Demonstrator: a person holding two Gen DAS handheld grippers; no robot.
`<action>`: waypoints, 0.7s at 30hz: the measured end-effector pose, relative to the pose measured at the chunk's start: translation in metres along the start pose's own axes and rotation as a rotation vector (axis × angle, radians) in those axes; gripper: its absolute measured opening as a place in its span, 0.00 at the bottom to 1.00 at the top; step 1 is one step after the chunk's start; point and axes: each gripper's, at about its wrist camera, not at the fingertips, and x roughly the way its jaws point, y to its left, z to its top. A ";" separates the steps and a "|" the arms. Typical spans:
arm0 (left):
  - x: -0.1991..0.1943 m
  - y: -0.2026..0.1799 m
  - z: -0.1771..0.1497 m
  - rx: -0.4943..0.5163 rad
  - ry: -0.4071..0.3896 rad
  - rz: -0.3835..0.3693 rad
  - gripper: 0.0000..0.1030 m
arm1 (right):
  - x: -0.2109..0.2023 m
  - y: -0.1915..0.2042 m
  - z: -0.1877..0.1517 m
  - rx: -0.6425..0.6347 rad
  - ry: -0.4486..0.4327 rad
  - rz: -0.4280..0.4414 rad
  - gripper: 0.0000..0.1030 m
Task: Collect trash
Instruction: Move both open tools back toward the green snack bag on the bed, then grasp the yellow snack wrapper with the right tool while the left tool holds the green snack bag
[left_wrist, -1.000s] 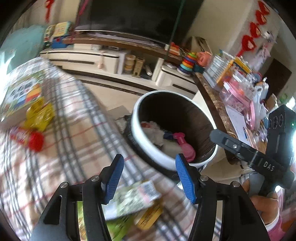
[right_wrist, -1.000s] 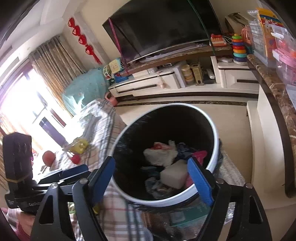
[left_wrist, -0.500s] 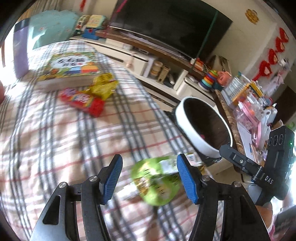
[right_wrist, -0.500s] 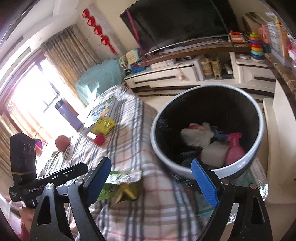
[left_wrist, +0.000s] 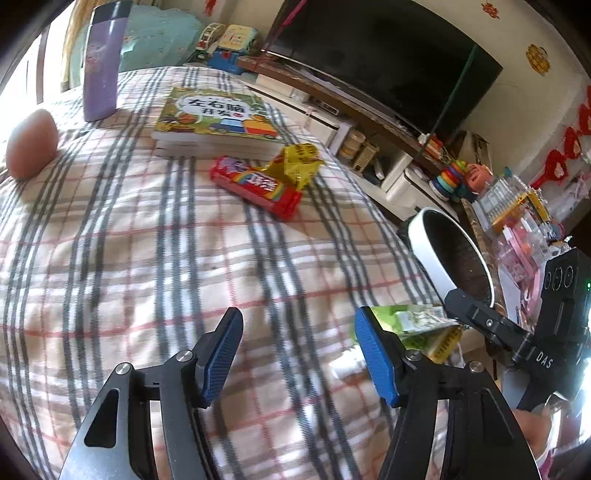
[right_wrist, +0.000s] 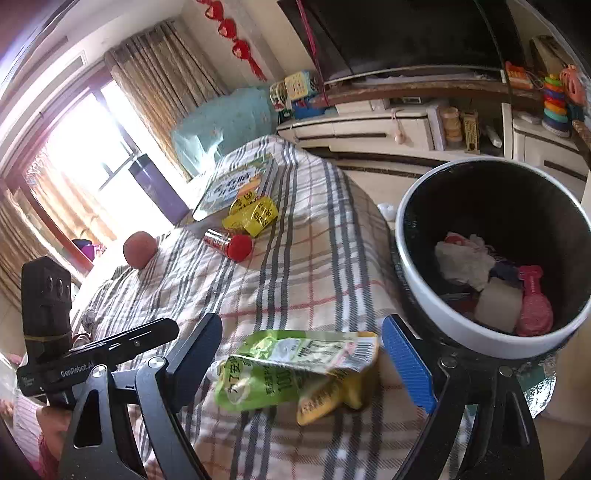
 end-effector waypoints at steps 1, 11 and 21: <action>0.000 0.002 0.000 -0.003 0.000 0.006 0.61 | 0.003 0.001 0.001 0.001 0.006 0.004 0.87; 0.004 0.033 0.009 -0.052 -0.009 0.046 0.63 | 0.036 0.019 0.023 0.016 0.035 0.038 0.87; 0.018 0.052 0.021 -0.085 0.004 0.052 0.64 | 0.092 0.042 0.070 0.072 0.038 0.065 0.68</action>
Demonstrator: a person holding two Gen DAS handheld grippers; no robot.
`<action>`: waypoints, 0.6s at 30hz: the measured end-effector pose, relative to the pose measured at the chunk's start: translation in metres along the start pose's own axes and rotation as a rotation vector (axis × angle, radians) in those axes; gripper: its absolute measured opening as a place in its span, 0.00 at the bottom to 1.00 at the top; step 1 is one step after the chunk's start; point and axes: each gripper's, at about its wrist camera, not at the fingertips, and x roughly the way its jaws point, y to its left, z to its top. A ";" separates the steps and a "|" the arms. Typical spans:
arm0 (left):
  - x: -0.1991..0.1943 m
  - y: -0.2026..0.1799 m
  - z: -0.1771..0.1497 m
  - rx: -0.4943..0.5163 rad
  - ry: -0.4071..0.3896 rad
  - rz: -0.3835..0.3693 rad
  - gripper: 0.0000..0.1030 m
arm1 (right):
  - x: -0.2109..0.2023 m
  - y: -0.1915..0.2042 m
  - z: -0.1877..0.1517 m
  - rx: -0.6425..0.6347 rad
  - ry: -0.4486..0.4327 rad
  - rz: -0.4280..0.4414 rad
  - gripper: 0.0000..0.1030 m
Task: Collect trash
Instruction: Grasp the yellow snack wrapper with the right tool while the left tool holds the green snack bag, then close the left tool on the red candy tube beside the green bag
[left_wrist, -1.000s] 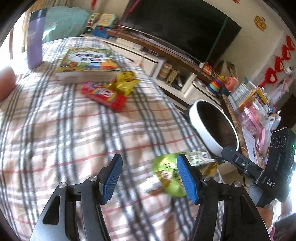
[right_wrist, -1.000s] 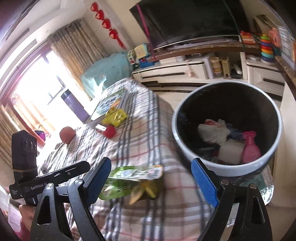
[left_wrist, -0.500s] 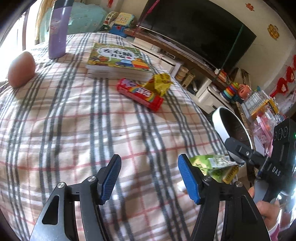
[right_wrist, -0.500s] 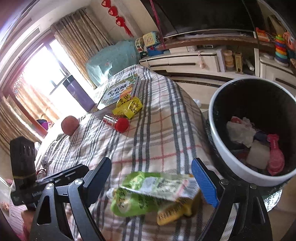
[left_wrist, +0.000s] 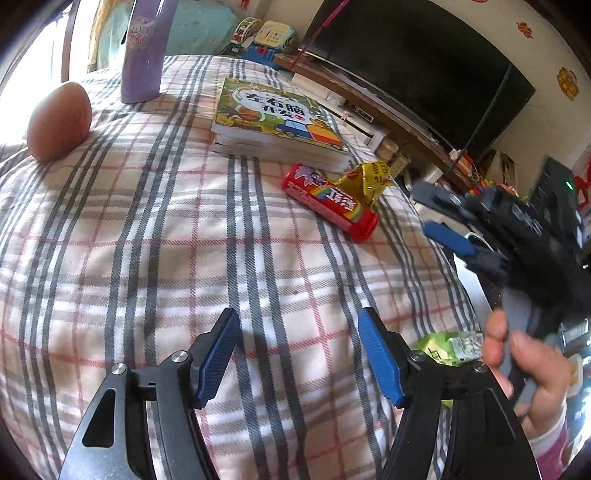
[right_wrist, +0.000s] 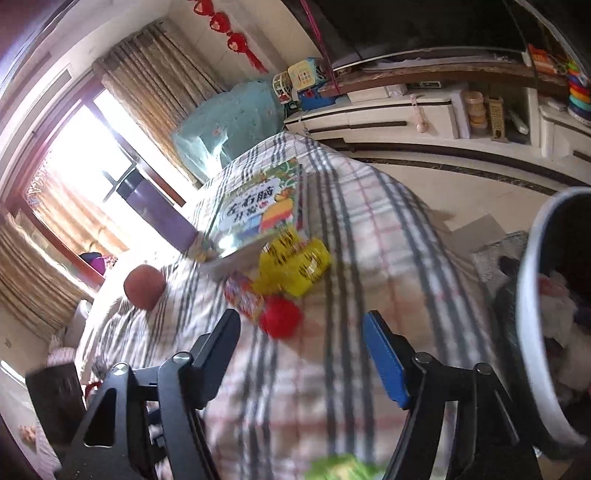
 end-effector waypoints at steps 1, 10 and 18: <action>0.002 0.001 0.002 -0.001 0.002 0.000 0.64 | 0.007 0.001 0.005 0.004 0.007 0.003 0.67; 0.020 -0.005 0.020 0.006 0.010 -0.006 0.66 | 0.058 -0.012 0.029 0.113 0.067 0.067 0.30; 0.040 -0.027 0.039 0.017 -0.004 -0.009 0.72 | 0.028 -0.018 0.023 0.073 0.004 0.068 0.06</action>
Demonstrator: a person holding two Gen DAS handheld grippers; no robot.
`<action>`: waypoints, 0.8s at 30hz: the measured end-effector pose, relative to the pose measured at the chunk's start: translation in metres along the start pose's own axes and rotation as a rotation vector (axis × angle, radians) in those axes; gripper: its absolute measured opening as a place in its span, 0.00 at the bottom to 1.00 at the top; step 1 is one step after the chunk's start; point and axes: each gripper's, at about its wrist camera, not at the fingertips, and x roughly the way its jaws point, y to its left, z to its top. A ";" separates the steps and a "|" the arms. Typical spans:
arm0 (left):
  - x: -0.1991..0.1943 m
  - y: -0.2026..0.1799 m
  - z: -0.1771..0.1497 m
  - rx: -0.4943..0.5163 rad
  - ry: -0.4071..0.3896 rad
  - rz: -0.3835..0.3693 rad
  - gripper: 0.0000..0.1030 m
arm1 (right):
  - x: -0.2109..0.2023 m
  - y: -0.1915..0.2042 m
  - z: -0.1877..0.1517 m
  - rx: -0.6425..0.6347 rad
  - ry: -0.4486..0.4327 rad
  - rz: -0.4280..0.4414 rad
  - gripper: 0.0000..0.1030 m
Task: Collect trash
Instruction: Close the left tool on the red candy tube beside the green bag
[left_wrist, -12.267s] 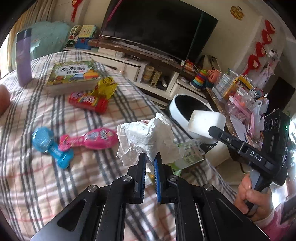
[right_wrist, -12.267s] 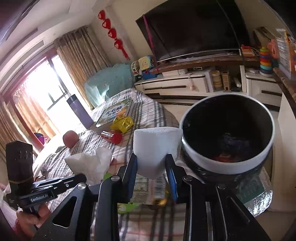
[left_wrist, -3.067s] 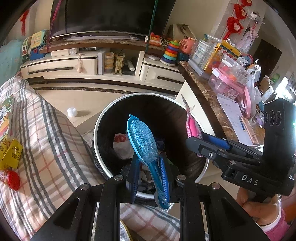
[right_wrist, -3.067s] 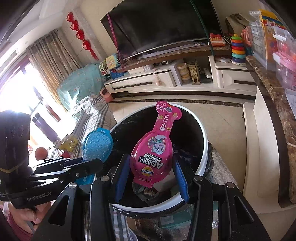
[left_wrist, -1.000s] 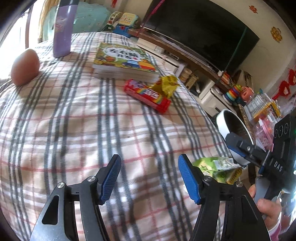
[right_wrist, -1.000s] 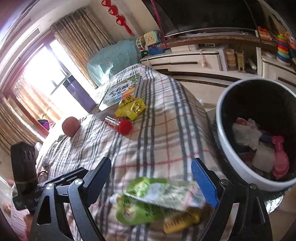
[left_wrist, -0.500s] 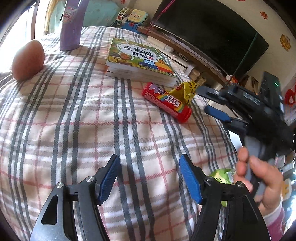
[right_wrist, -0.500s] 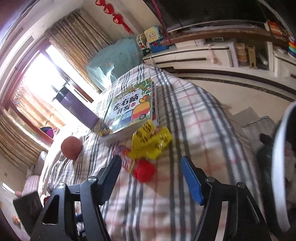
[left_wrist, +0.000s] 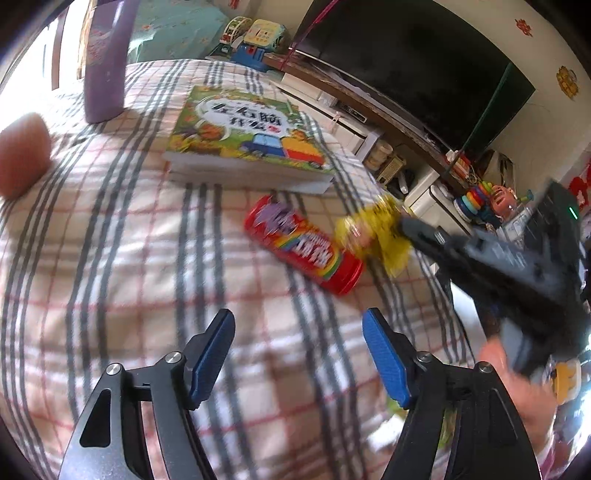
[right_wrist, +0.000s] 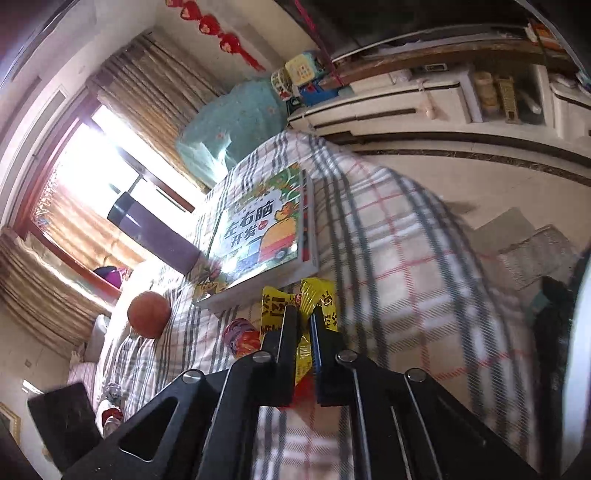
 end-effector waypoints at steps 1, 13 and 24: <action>0.003 -0.003 0.003 0.001 -0.004 0.007 0.73 | -0.010 -0.004 -0.003 0.003 -0.013 -0.001 0.06; 0.055 -0.027 0.033 -0.049 -0.004 0.107 0.72 | -0.090 -0.043 -0.027 0.042 -0.123 -0.046 0.05; 0.027 -0.028 -0.003 0.065 -0.010 0.066 0.35 | -0.138 -0.048 -0.052 0.057 -0.187 -0.026 0.05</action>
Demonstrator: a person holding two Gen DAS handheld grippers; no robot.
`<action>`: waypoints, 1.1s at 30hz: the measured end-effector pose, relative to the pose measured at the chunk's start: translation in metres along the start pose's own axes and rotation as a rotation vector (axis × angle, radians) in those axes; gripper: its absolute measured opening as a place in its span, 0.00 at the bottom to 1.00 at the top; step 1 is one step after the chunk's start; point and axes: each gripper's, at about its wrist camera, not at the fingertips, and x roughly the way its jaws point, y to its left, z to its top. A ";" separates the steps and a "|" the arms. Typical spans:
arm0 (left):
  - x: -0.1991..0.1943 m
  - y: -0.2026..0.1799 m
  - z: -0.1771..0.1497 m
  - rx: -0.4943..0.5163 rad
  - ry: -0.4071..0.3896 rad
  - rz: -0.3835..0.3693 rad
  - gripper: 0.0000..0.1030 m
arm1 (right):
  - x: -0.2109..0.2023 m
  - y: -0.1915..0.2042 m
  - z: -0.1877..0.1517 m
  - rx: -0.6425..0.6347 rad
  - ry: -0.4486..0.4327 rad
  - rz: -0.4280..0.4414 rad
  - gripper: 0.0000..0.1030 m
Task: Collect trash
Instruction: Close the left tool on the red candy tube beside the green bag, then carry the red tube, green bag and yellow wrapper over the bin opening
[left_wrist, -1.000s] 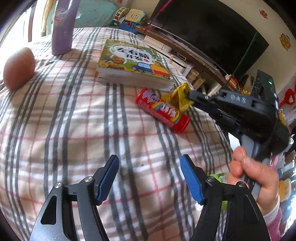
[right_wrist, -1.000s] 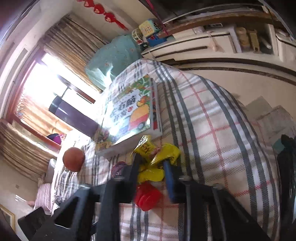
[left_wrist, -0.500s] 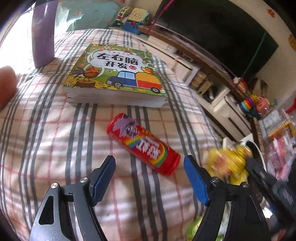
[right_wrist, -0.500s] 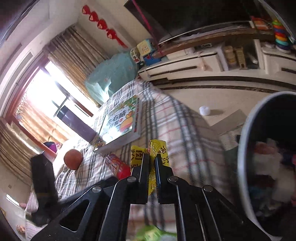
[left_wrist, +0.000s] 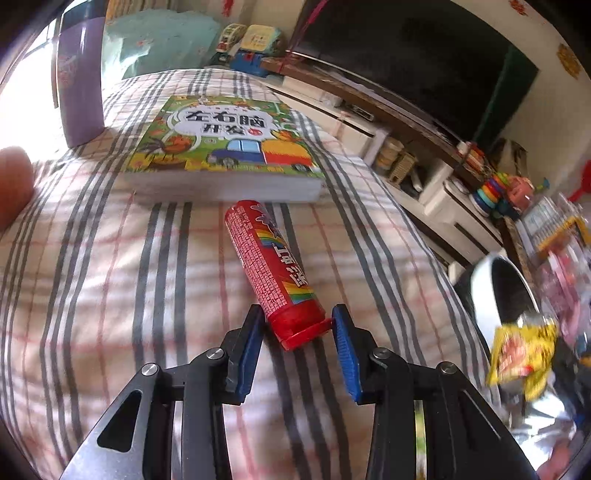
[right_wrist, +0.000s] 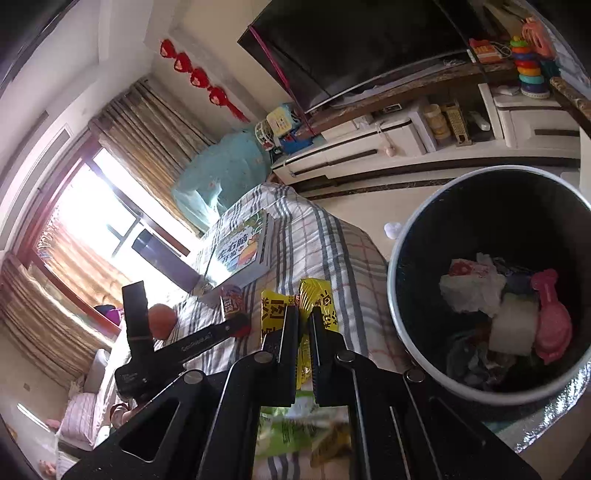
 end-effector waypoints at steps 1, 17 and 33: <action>-0.007 0.000 -0.007 0.008 0.004 -0.019 0.35 | -0.004 -0.001 -0.002 0.002 -0.004 0.000 0.05; -0.109 -0.022 -0.088 0.176 0.001 -0.179 0.34 | -0.071 -0.030 -0.044 0.056 -0.066 -0.027 0.05; -0.138 -0.025 -0.124 0.230 -0.009 -0.149 0.34 | -0.103 -0.041 -0.055 0.081 -0.116 -0.024 0.05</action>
